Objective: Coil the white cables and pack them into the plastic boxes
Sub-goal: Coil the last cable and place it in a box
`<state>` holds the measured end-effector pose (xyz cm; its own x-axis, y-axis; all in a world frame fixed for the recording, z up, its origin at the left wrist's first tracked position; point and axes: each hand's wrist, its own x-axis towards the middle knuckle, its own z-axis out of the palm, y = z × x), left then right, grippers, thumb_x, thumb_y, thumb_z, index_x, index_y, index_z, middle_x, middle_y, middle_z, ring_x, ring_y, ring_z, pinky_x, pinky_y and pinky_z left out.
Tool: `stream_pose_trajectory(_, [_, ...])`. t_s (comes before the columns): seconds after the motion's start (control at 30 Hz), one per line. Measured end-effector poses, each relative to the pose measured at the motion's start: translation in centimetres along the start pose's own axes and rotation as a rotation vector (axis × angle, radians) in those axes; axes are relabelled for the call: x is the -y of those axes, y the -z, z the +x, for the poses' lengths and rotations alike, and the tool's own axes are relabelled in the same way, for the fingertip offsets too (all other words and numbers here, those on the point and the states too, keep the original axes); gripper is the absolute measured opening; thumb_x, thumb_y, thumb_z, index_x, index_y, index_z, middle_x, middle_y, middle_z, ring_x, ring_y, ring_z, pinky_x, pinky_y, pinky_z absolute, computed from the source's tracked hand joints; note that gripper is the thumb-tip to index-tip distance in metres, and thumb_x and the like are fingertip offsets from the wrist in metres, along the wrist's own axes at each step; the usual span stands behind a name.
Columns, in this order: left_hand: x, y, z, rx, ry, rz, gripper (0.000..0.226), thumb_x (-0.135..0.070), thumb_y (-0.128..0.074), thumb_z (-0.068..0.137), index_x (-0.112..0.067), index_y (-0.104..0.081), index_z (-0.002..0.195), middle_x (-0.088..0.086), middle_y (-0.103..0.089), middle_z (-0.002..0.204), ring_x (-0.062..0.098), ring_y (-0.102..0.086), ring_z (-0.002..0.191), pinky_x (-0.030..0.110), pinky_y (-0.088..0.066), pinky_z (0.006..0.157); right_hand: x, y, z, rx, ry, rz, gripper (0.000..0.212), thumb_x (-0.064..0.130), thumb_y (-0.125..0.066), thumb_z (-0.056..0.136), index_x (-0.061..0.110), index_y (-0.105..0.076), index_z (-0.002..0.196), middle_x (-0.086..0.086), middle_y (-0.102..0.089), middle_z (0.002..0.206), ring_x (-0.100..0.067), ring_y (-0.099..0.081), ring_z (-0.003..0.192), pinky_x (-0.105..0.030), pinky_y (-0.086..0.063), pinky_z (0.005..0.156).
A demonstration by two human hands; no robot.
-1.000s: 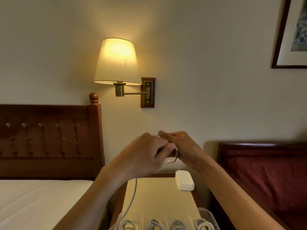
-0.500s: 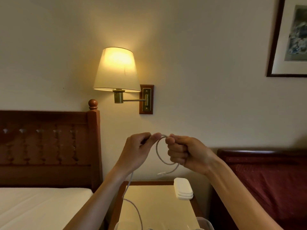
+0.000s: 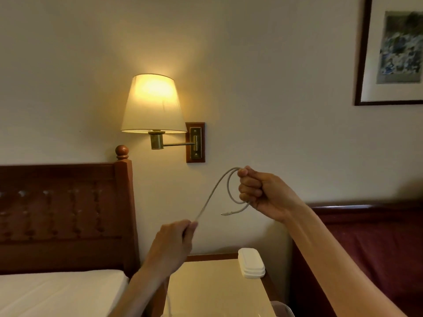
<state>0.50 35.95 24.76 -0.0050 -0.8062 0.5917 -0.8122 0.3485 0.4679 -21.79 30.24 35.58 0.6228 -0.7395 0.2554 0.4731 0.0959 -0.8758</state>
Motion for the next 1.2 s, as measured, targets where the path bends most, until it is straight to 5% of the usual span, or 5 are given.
stream_pose_trajectory(0.13, [-6.0,2.0,0.1,0.291,-0.172,0.269,0.046,-0.047,-0.040,0.101,-0.019,-0.057,0.069,-0.006,-0.052,0.058,0.009,-0.048,0.051,0.032,-0.046,0.061,-2.8,-1.3,0.5,-0.038,0.172,-0.494,0.035,0.024,-0.032,0.106,0.007,-0.057,0.088,-0.008,-0.064,0.069,-0.019,-0.062,0.062,-0.027,-0.053,0.064])
stream_pose_trajectory(0.3, [-8.2,4.9,2.2,-0.117,-0.496,0.291,0.042,-0.055,-0.033,0.098,-0.028,-0.062,0.085,-0.018,-0.056,0.062,0.000,-0.053,0.052,0.014,-0.040,0.055,-4.1,-1.9,-0.2,0.030,0.238,-0.818,0.042,0.024,-0.035,0.106,0.006,-0.063,0.080,-0.003,-0.061,0.059,-0.013,-0.057,0.053,-0.021,-0.047,0.058])
stream_pose_trajectory(0.7, [-3.1,3.3,3.8,-0.064,-0.196,-0.463,0.041,-0.037,-0.041,0.101,-0.008,-0.052,0.073,-0.007,-0.039,0.056,0.006,-0.035,0.051,0.017,-0.031,0.053,-1.4,-0.9,-0.8,0.495,-0.202,0.209,0.031,0.022,-0.026,0.106,0.012,-0.049,0.086,0.005,-0.043,0.057,-0.008,-0.039,0.050,-0.021,-0.038,0.052])
stream_pose_trajectory(0.93, [2.0,-0.5,0.1,0.048,0.027,-0.566,0.036,-0.039,-0.041,0.101,-0.016,-0.055,0.078,0.000,-0.039,0.059,0.011,-0.031,0.047,0.022,-0.025,0.044,1.9,-0.4,-0.7,0.098,0.033,0.261,0.034,0.019,-0.034,0.099,0.014,-0.053,0.071,0.009,-0.017,0.058,-0.007,-0.013,0.047,-0.019,-0.027,0.039])
stream_pose_trajectory(1.2, [-5.5,2.0,-0.1,0.547,-0.187,-0.231,0.046,-0.035,-0.047,0.100,-0.006,-0.050,0.064,0.002,-0.038,0.058,0.017,-0.036,0.055,0.032,-0.028,0.057,-1.0,-0.1,0.2,-0.056,0.150,-0.564,0.034,0.029,-0.035,0.105,0.009,-0.057,0.090,-0.005,-0.060,0.065,-0.016,-0.058,0.059,-0.026,-0.050,0.061])
